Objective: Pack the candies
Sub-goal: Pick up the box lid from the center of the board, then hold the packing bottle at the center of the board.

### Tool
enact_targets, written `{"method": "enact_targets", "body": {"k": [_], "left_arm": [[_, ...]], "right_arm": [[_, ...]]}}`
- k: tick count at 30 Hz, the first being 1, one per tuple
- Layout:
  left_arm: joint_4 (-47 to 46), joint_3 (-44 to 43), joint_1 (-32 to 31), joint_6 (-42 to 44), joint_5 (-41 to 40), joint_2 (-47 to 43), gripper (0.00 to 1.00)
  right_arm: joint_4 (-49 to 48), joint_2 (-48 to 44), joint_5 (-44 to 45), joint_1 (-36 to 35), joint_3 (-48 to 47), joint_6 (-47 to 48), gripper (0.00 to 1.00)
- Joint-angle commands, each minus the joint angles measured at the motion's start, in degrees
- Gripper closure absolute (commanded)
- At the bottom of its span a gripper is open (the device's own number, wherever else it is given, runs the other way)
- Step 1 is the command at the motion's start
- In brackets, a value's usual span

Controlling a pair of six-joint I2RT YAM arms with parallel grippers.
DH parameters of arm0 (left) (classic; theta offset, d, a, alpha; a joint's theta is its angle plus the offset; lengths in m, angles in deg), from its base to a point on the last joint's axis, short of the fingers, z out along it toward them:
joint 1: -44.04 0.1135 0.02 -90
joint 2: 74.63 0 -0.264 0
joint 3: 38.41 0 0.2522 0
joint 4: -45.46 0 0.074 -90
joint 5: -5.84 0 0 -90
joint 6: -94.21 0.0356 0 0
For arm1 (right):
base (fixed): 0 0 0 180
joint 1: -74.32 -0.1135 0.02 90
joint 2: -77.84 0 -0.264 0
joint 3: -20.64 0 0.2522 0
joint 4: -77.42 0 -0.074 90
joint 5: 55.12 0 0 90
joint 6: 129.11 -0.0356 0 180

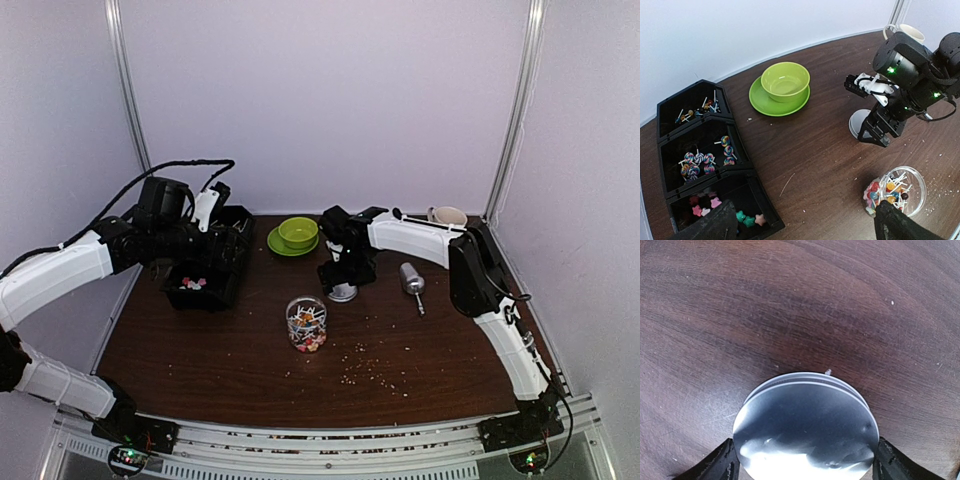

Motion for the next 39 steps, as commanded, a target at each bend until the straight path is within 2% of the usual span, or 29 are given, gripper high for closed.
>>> {"method": "enact_targets", "body": {"k": [1,7,13,19,23,26,31,39], "left_arm": [[-1.6,-0.2,0.5,-0.1,0.6,0.2,0.02],[-1.5,-0.1,0.5,-0.2,1.3,0.6,0.02],[-1.7,-0.2,0.5,-0.7,2.8,1.8,0.02],[-3.3,1.3,0.4,-4.7,5.3,1.4,0.02],[-10.7,8.1,-0.7,-10.2,5.3,-0.7,0.02],[-16.2,13.2,-2.8,-10.5,2.2,-2.2,0.02],[-26.0,20.6,-5.7,-5.3,0.3,-4.2,0.02],[-50.2,36.4,-6.4,1.4,6.6,-3.4,0.02]], "right_arm": [[1.2,0.8,0.0,-0.2,-1.6,0.8,0.14],[0.2,-2.7,1.0,-0.2,2.8,2.4,0.13],[-2.8,-14.0,1.6,0.7,13.2,5.0,0.12],[-1.0,-24.4,-1.6,0.8,19.0,10.0,0.12],[-1.3,-31.0,-4.3,0.3,23.3,13.4,0.12],[-1.1,-34.4,-5.1,-0.9,24.3,15.2,0.12],[-0.5,-35.5,-6.2,-3.9,23.3,17.1,0.12],[0.0,-33.4,-7.4,-7.6,20.1,16.9,0.12]]}}
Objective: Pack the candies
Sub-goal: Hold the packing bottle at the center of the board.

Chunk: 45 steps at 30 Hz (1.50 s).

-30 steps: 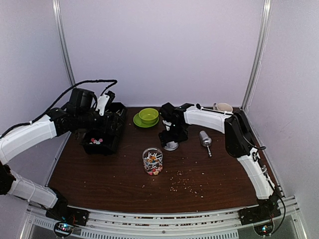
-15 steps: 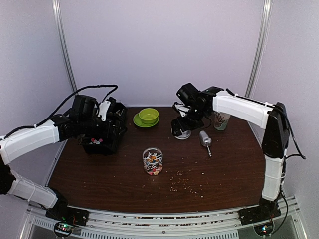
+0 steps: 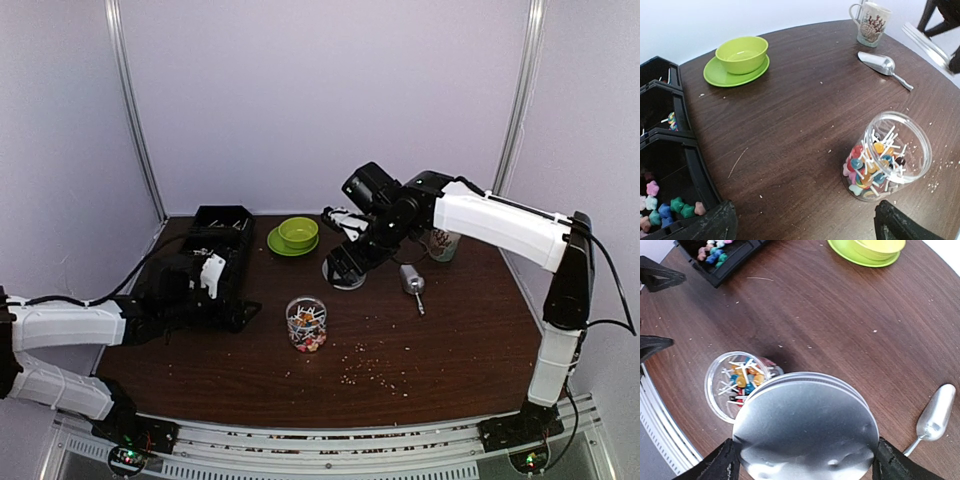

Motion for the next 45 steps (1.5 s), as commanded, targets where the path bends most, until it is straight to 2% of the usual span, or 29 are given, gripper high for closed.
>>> {"method": "enact_targets", "body": {"k": [1,10,15,20,30,45], "left_arm": [[-19.4,5.7,-0.7,5.6,4.2,2.5,0.02],[-40.1,9.0,-2.7,12.3,14.1,18.7,0.02],[-51.7,7.8,-2.8,12.7,18.9,30.4,0.02],[-62.0,6.6,-2.9,10.7,20.3,39.2,0.02],[-60.6,1.7,-3.5,12.6,20.4,45.6,0.02],[-56.7,-6.6,-3.6,15.1,27.3,51.7,0.02]], "right_arm": [[0.8,1.5,-1.0,-1.7,-2.8,0.8,0.12],[2.1,4.1,0.0,-4.8,-6.4,2.4,0.12],[2.3,5.7,0.0,-6.4,-7.0,2.8,0.12],[2.2,7.0,-0.2,-7.7,-7.1,2.8,0.11],[3.1,10.8,-0.9,-8.6,-9.6,2.0,0.11],[4.9,11.0,-1.2,-6.8,-9.1,0.8,0.11]]}}
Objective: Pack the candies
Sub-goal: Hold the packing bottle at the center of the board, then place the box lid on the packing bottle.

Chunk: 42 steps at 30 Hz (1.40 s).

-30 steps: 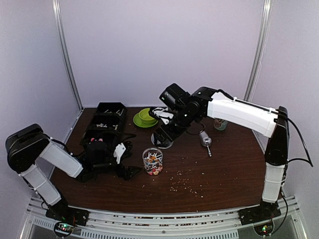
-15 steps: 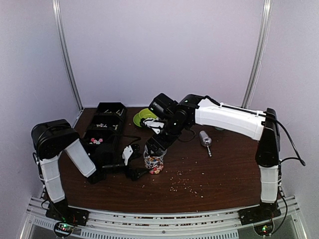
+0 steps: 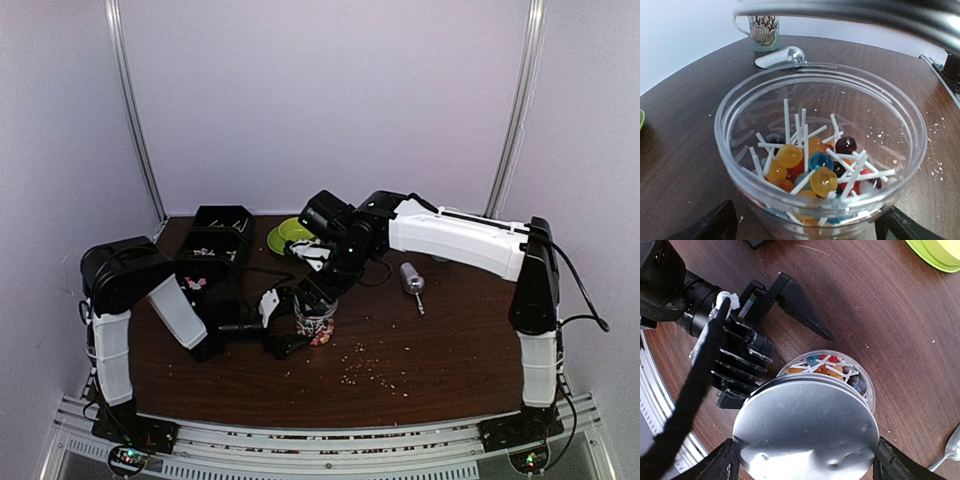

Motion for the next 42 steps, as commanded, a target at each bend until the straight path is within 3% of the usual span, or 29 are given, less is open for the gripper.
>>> {"method": "enact_targets", "body": {"k": [1,11,42], "left_arm": [[-0.3,-3.0,-0.3,1.6,3.5,2.1,0.02],[-5.0,-4.7,-0.4,-0.7,7.9,5.5,0.04],[-13.8,-3.0,-1.0,-2.8,6.2,9.2,0.12]], "right_arm": [[1.4,0.3,-0.1,1.1,-0.6,-0.8,0.11],[1.3,0.2,0.5,3.0,1.5,-1.5,0.10],[1.4,4.6,-2.3,1.5,-2.9,-2.5,0.10]]}}
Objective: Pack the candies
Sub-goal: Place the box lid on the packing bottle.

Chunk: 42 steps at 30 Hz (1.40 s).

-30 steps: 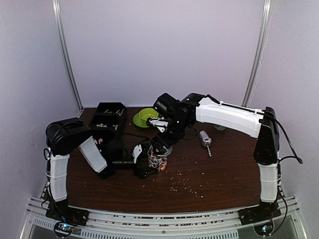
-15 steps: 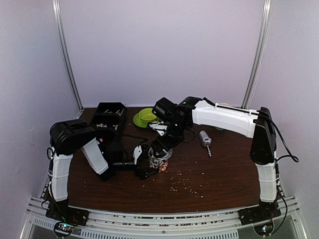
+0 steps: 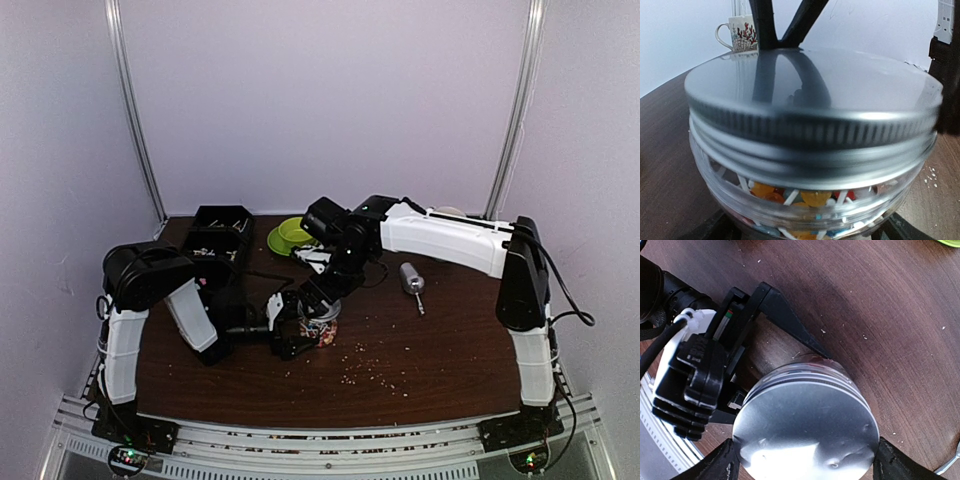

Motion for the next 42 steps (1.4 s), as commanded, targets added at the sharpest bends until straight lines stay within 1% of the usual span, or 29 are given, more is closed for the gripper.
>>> {"method": "enact_targets", "body": {"k": [1,25,33,42], "left_arm": [[-4.2,0.5,-0.4,-0.5,0.6,1.0,0.12],[-4.6,0.2,-0.4,-1.9,-0.2,1.2,0.13],[-4.5,0.5,-0.4,-2.8,-3.4,1.2,0.13],[-4.9,0.7,-0.4,-3.4,-4.5,1.2,0.16]], "right_arm": [[0.4,0.9,-0.1,-0.5,-2.1,-0.6,0.10],[2.0,2.4,1.9,-1.9,-1.6,-0.2,0.10],[2.1,2.2,6.2,-2.4,-0.7,-2.2,0.10],[-1.2,1.7,6.3,-2.8,2.0,-5.9,0.10]]}}
